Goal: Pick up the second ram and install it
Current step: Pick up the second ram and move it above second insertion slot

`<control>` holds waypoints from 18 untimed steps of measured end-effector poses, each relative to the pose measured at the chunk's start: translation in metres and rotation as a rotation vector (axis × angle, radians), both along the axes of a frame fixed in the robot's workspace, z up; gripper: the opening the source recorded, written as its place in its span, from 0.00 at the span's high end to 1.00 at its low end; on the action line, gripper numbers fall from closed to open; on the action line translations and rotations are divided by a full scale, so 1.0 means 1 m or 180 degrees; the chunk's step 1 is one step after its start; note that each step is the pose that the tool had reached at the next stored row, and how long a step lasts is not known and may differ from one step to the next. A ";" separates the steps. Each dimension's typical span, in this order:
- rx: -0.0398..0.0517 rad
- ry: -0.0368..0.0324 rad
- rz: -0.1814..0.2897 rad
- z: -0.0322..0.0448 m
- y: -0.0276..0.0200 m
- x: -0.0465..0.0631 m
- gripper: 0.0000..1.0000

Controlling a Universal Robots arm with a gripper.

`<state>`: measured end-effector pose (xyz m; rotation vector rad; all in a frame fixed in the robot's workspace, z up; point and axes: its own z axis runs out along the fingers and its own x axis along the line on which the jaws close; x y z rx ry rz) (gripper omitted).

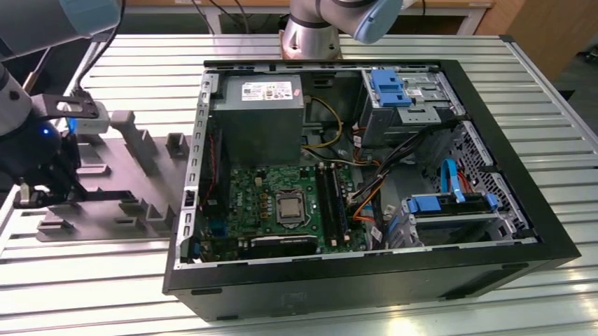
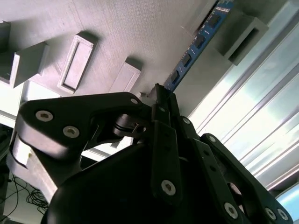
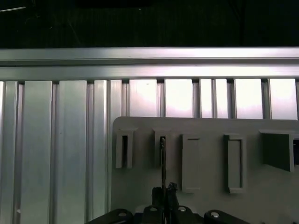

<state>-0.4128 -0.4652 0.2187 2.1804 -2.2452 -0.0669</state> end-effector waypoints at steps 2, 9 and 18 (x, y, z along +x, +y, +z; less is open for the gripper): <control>0.0000 0.0000 0.0000 0.0046 0.0000 0.000 0.86; 0.0000 0.0000 0.0000 0.0228 0.0000 0.000 0.86; 0.0000 0.0000 0.0000 0.0530 0.0000 0.000 0.86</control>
